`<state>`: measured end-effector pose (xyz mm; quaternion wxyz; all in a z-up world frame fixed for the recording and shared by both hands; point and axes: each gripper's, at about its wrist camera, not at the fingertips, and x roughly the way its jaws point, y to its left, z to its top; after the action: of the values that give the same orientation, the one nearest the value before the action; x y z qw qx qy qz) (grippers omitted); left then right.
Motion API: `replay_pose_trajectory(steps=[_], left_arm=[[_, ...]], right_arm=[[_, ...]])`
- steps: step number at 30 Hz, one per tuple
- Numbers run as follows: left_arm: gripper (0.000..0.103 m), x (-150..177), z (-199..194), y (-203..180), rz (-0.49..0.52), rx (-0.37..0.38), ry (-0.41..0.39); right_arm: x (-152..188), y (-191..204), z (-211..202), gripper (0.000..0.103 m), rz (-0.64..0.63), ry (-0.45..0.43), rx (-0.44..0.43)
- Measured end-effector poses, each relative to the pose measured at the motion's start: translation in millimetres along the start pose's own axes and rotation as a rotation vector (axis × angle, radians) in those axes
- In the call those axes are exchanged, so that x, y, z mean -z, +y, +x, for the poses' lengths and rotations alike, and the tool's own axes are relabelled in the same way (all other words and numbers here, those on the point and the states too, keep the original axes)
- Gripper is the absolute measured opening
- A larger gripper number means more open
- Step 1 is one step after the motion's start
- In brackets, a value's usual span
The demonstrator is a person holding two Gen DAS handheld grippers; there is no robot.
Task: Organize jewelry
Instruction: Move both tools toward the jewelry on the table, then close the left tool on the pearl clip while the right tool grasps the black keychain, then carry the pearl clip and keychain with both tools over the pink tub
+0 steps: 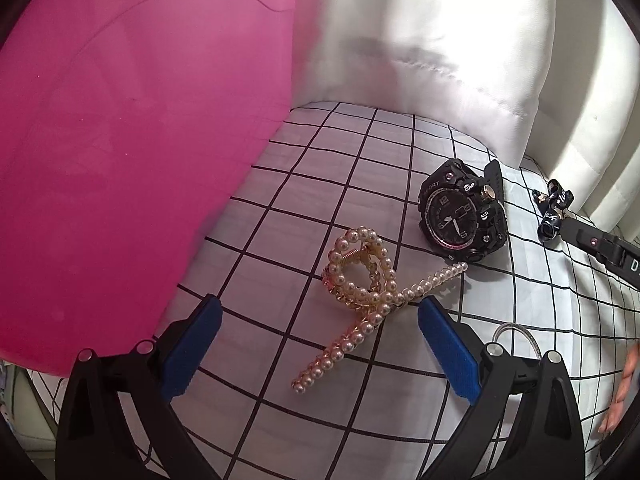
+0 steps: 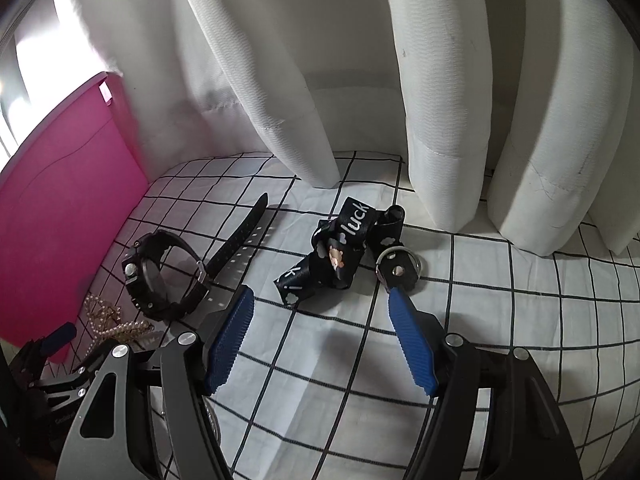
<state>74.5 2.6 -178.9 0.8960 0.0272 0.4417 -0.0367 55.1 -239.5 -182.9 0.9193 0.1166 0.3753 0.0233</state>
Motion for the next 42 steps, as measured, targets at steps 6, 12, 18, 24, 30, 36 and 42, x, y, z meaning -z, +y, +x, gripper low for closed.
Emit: replay_pose_trajectory(steps=[6, 12, 18, 24, 30, 36, 42], left_arm=[[0.097, -3, 8, -4, 0.008, 0.003, 0.01], [0.097, -4, 13, -6, 0.004, -0.011, 0.011], [0.097, -4, 20, -8, -0.016, -0.002, 0.035], [0.095, -4, 24, -11, -0.026, 0.0, 0.024], [0.064, -2, 17, -17, 0.008, 0.018, -0.007], [0.054, -2, 13, -18, 0.01, 0.026, -0.013], [0.054, 2, 4, -9, -0.008, 0.052, -0.007]], right_arm=[[-10, 2, 21, 0.067, -0.009, 0.02, 0.045], [-15, 8, 33, 0.067, -0.036, 0.015, 0.119], [-19, 11, 42, 0.067, -0.065, 0.004, 0.161], [-16, 18, 43, 0.067, -0.087, -0.015, 0.182], [-14, 22, 40, 0.058, -0.097, -0.014, 0.183], [-10, 18, 30, 0.033, -0.077, -0.021, 0.179], [-4, 12, 15, 0.022, -0.057, -0.028, 0.146]])
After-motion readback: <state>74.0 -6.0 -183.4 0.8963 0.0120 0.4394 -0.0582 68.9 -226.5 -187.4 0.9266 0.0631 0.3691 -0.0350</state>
